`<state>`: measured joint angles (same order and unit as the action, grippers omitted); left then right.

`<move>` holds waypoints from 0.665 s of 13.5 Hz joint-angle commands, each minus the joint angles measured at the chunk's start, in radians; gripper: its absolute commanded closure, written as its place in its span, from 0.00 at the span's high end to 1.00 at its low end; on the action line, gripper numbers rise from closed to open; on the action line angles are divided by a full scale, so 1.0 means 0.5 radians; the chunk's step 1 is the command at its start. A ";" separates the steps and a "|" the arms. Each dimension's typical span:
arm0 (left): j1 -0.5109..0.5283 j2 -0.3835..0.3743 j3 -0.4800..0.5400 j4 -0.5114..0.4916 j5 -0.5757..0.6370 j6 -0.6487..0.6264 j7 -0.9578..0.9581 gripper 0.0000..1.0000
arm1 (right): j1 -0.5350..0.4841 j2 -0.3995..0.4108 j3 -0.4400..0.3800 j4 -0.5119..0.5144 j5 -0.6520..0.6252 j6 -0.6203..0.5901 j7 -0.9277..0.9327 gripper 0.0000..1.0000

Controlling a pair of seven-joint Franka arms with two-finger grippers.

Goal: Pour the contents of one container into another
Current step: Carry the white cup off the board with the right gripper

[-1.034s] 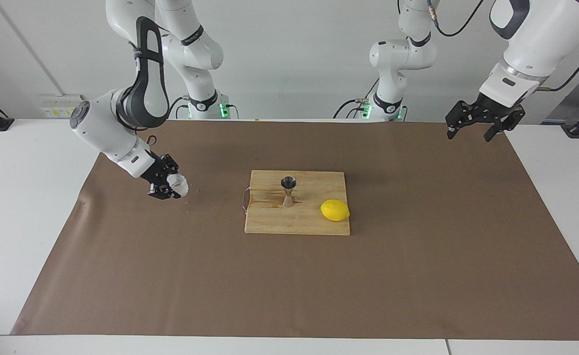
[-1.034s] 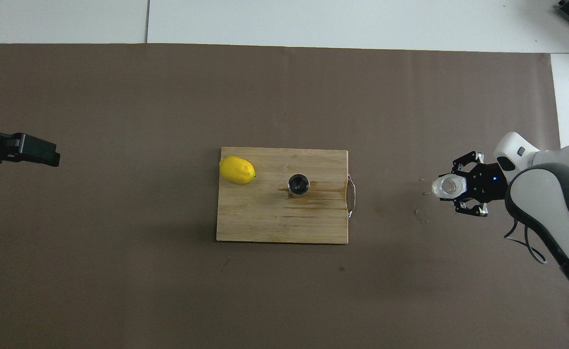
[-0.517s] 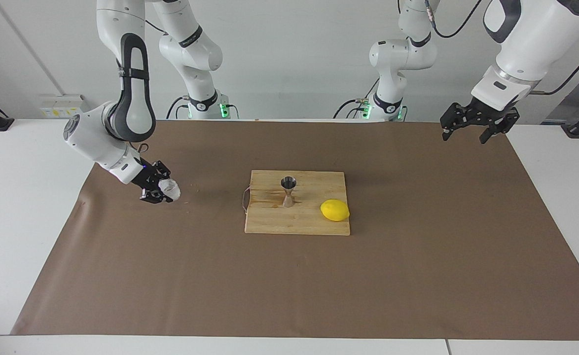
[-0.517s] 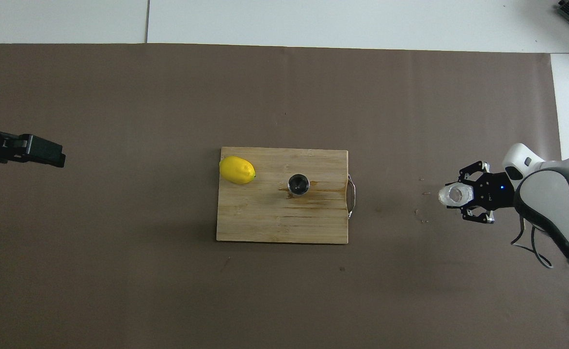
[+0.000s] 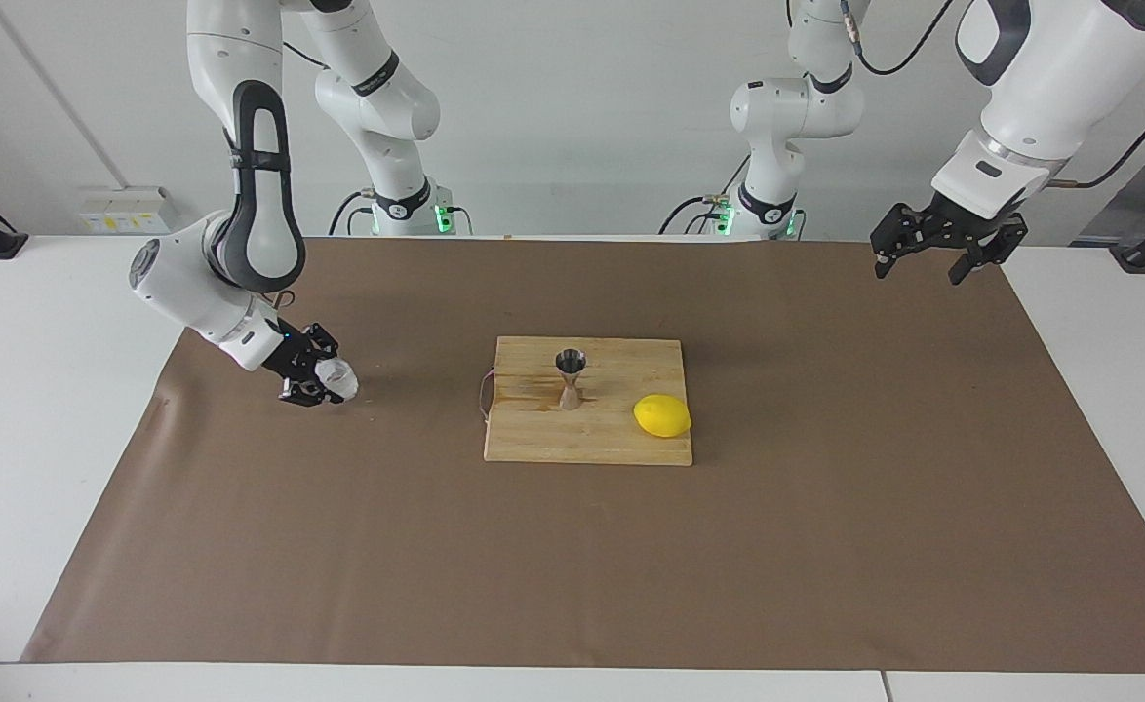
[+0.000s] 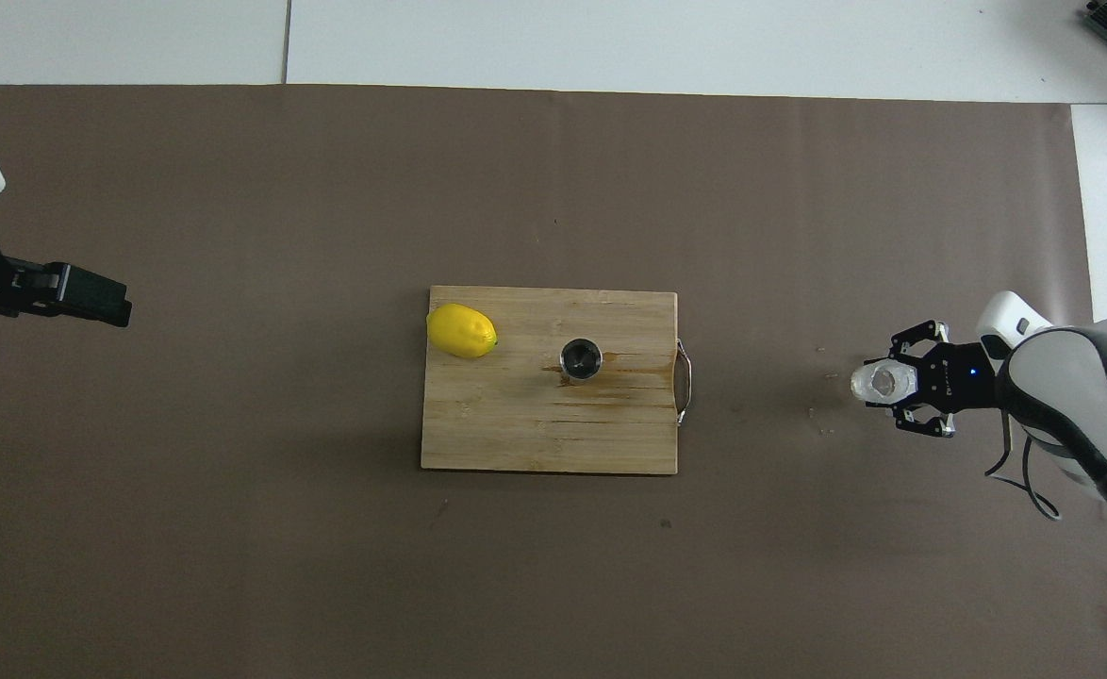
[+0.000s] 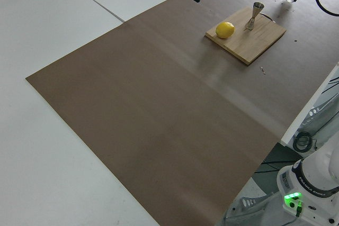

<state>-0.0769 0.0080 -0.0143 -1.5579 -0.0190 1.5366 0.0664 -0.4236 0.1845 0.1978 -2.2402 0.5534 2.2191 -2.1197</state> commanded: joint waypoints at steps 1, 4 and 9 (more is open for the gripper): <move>-0.024 -0.016 0.016 -0.029 0.032 0.035 0.027 1.00 | -0.030 -0.001 0.019 -0.030 0.062 0.029 -0.062 0.38; -0.027 -0.013 0.019 -0.029 0.035 0.035 0.024 1.00 | -0.030 -0.001 0.019 -0.027 0.062 0.023 -0.068 1.00; -0.027 -0.013 0.019 -0.029 0.035 0.035 0.024 1.00 | -0.024 -0.050 0.022 -0.014 0.059 -0.008 -0.065 1.00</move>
<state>-0.0769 0.0081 -0.0143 -1.5579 -0.0186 1.5366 0.0667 -0.4244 0.1839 0.1982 -2.2416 0.5535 2.2191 -2.1219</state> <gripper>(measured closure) 0.000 0.000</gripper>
